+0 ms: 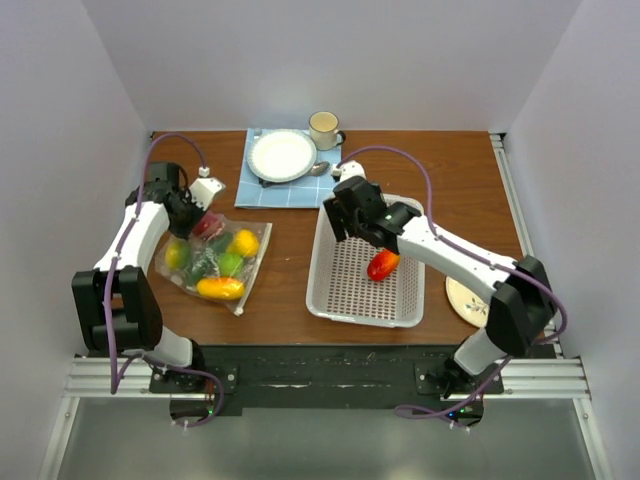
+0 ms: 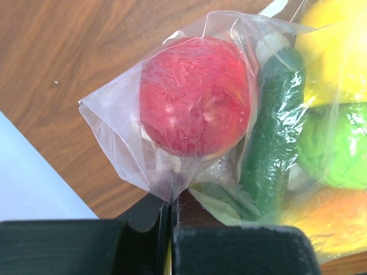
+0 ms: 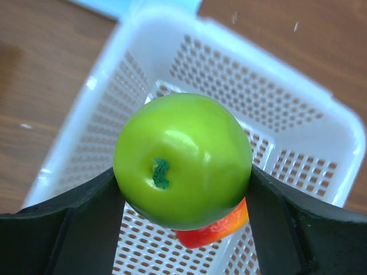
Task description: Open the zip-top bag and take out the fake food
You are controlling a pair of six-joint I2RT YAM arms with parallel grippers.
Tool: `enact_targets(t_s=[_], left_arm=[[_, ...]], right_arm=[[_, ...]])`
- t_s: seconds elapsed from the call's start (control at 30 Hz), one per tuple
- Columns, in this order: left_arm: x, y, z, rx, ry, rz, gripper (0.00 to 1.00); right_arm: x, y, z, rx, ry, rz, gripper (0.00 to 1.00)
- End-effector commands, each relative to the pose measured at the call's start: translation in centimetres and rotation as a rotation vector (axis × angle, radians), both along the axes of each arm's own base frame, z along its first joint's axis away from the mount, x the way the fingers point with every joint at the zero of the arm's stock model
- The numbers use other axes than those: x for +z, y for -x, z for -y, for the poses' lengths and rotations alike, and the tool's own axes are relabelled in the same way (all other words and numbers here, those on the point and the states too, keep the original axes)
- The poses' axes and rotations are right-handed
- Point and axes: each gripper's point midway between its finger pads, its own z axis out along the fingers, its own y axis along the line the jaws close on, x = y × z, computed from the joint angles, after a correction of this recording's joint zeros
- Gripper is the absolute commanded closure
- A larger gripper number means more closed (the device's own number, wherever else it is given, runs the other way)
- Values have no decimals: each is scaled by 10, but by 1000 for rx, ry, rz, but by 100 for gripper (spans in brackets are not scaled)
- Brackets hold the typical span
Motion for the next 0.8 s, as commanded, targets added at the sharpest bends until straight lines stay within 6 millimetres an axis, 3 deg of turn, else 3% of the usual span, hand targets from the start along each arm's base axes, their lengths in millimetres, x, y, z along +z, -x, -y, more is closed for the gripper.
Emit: enact_targets(t_s=[0.0,0.13,0.23,0.33,0.4,0.53,0.7,0.77], left_arm=[[27,-2,9,7,22,41,100],[56,-9,23,-14,40,78,100],[76,-12,35,-30,51,102,100],[78,-10,33,-23,24,103,100],[72,-10,28,-19,0,105,100],[21,8,13,7,-81,15,100],[-28,19,-3,23,-169,-31,100],[-37,21,-6,22,-186,-46,100]], right_arm=[[-27,3,4,1,48,-61,6],[-4,-1,-12,42,-18,-39,1],[8,9,-37,117,-73,-11,1],[13,23,-64,185,-66,7,1],[12,31,-85,232,-69,14,1],[-1,68,-138,374,-66,-3,1],[-47,88,-169,444,1,-81,1],[-55,88,-173,454,4,-87,1]])
